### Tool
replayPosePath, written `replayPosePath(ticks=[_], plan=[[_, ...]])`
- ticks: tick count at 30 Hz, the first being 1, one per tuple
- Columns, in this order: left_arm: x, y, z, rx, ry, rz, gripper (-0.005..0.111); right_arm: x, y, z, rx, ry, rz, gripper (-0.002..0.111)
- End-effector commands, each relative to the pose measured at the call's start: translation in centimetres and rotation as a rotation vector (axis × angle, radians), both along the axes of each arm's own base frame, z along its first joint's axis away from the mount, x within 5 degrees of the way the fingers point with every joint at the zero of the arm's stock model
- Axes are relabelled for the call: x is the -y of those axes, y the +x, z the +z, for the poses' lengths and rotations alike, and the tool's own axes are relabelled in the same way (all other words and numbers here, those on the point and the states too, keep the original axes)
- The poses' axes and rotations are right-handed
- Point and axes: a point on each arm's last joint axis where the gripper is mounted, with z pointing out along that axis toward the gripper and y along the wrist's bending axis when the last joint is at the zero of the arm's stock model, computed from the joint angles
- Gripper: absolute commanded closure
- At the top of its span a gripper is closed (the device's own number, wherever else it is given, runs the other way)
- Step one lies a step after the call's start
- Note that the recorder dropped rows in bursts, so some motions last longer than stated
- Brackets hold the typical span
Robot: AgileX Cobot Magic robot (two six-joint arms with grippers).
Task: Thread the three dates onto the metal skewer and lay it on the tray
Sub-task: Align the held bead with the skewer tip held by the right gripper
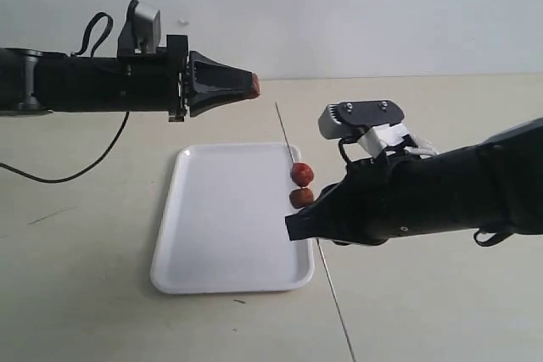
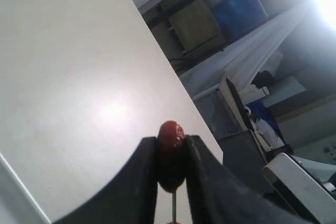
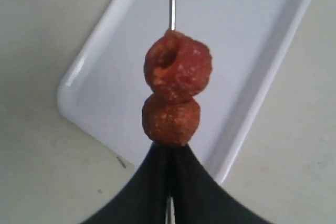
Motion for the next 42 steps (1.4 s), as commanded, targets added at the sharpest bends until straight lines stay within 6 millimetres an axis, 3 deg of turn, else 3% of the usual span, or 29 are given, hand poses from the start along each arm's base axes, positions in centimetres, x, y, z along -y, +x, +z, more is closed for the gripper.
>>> replayPosePath(ticks=[1,31,42], plan=[[1.1,-0.6,0.2,0.003,-0.018,-0.034,0.089,-0.5,-0.3,0.4,0.007,0.042,0.052,0.108],[2.5,-1.5,0.0,0.079,0.01,-0.098,0.089,-0.8,0.5,1.3,0.047,0.068,0.043,0.108],[2.4,-1.9,-0.3,0.114,0.057,-0.145,0.089,-1.4,1.8,3.1,0.11,0.095,0.043,0.108]])
